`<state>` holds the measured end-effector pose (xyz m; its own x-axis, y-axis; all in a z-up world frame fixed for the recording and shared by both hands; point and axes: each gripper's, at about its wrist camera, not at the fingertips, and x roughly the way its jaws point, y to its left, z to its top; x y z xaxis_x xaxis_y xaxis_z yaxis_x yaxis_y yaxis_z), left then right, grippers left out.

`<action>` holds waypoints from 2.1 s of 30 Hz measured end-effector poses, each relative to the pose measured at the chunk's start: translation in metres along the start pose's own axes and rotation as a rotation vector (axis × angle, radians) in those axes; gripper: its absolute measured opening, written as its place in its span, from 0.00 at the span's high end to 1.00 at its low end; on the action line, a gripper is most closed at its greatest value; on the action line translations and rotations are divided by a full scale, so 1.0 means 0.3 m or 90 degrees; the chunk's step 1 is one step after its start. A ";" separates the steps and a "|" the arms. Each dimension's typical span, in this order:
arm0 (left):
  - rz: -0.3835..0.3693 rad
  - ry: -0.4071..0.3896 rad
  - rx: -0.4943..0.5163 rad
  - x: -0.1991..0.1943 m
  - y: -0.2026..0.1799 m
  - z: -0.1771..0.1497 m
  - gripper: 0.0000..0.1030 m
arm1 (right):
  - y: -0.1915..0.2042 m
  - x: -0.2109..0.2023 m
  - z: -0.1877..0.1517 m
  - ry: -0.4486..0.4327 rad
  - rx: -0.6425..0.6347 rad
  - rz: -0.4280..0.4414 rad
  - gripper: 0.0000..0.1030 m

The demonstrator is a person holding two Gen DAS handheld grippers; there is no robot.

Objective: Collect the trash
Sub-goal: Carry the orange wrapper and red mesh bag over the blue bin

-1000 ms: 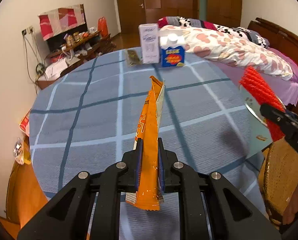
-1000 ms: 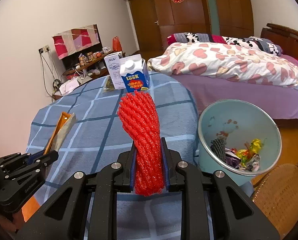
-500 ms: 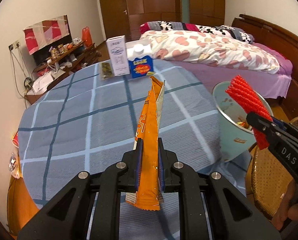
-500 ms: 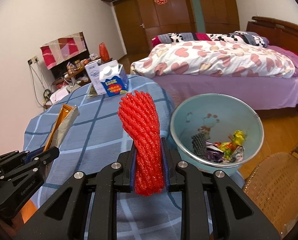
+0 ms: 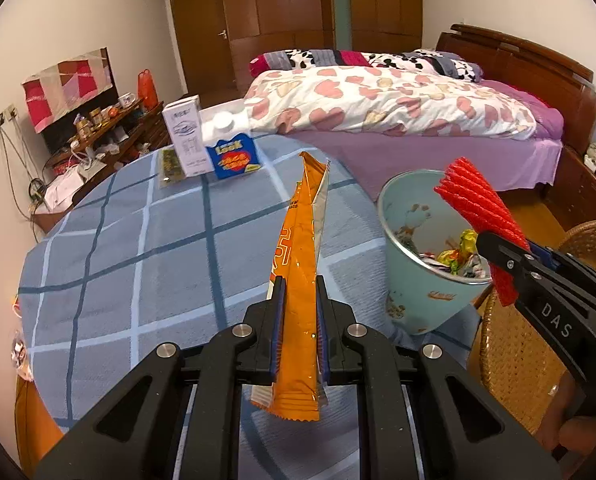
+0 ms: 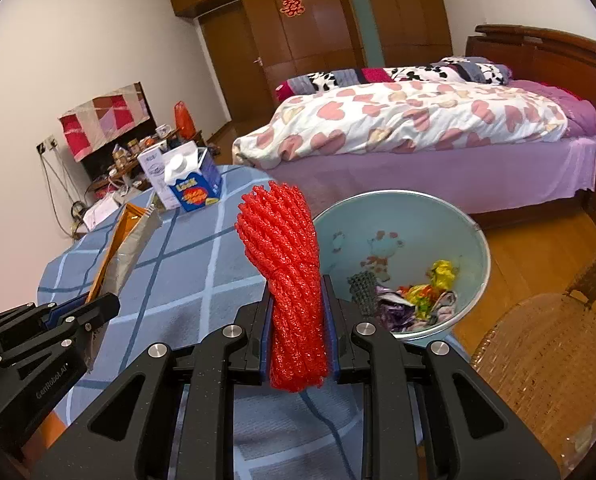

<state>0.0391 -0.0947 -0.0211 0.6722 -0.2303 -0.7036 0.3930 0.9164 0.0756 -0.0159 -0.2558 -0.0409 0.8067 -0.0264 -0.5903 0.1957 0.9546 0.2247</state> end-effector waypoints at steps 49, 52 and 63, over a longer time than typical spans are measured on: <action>-0.106 0.036 0.058 0.247 -0.405 0.196 0.87 | -0.414 0.139 0.116 -0.001 0.162 -0.152 0.79; -0.106 0.042 0.063 0.277 -0.427 0.200 0.87 | -0.436 0.142 0.107 0.002 0.177 -0.156 0.79; -0.085 0.067 0.055 0.363 -0.428 0.199 0.87 | -0.457 0.172 0.105 0.014 0.184 -0.157 0.79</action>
<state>0.0993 -0.2570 -0.0652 0.5423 -0.3086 -0.7815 0.5306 0.8470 0.0337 0.0166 -0.3975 -0.0778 0.7038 -0.2360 -0.6701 0.5348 0.7968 0.2812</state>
